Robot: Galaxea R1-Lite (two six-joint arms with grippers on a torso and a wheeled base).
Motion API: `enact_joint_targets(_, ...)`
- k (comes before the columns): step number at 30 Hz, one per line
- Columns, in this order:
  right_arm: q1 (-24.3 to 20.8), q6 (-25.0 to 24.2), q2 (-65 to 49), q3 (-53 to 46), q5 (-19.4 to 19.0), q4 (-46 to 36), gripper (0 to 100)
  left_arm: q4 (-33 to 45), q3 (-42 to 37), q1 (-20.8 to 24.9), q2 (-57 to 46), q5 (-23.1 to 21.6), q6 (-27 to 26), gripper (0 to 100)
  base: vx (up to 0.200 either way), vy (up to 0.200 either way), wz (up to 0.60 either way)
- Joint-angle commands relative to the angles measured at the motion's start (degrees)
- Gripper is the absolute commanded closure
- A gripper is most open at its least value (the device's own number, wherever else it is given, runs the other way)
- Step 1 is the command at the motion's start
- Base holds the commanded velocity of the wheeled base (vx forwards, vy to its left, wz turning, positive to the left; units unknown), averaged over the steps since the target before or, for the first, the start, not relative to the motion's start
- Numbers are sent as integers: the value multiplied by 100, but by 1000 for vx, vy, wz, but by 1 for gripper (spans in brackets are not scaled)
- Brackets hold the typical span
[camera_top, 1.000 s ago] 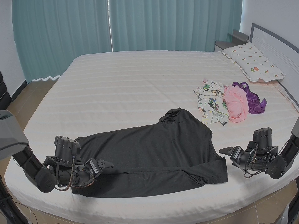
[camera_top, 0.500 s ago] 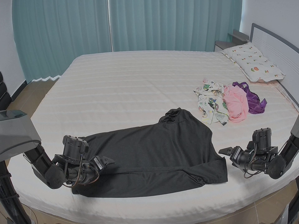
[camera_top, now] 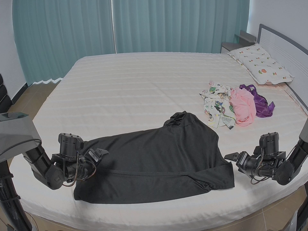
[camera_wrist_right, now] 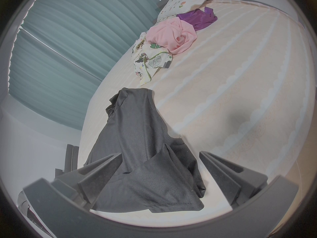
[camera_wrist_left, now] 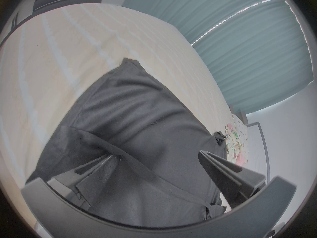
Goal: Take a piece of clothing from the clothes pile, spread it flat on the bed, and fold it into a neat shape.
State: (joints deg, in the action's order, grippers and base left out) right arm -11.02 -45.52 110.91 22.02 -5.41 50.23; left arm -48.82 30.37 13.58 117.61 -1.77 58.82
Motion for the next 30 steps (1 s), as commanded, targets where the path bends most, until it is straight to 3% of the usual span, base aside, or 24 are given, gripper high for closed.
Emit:
enact_joint_targets(1,-5,-1,10,-4,5,5,0,-4,39,-268,-2,1,-28,0,0,0,0)
enact_joint_targets(14,-5,-1,97,4,23,14,0,-4,39,-602,-151,19,-398,0,0,0,0)
enact_joint_targets(18,-5,8,177,-66,40,330,0,84,-84,-637,-635,-43,-582,0,0,0,0)
enact_joint_targets(30,-14,17,168,-189,40,611,0,787,-505,-831,-969,-236,-2041,0,0,0,0)
